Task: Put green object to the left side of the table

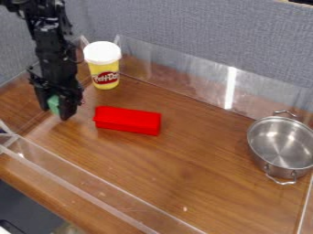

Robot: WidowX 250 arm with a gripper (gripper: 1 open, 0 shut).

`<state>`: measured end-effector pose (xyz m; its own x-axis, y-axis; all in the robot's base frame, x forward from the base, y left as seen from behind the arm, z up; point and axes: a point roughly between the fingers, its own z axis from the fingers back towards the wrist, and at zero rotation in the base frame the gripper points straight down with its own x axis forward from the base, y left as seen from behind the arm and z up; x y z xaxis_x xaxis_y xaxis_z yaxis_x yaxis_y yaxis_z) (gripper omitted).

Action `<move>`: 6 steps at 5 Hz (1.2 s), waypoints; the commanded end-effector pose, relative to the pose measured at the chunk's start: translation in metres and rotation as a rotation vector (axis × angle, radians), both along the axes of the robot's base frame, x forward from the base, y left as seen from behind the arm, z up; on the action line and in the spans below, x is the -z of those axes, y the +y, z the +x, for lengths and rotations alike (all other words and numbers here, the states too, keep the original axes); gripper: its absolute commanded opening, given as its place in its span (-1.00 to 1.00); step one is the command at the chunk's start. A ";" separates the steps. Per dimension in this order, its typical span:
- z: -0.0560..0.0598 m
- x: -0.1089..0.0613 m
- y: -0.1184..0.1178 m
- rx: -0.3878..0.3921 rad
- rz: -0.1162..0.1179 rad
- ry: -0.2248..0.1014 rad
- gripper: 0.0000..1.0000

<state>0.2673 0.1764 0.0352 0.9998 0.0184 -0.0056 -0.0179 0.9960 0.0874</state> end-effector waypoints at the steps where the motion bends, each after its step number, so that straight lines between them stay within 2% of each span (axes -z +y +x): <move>1: 0.007 -0.036 0.003 0.012 0.052 -0.099 -1.00; 2: 0.007 -0.048 0.004 0.006 0.066 -0.129 -1.00; 3: 0.008 -0.044 0.005 -0.003 0.072 -0.133 -1.00; 5: 0.013 -0.026 0.003 -0.014 0.086 -0.113 -1.00; 6: 0.018 -0.017 0.003 -0.016 0.086 -0.104 -1.00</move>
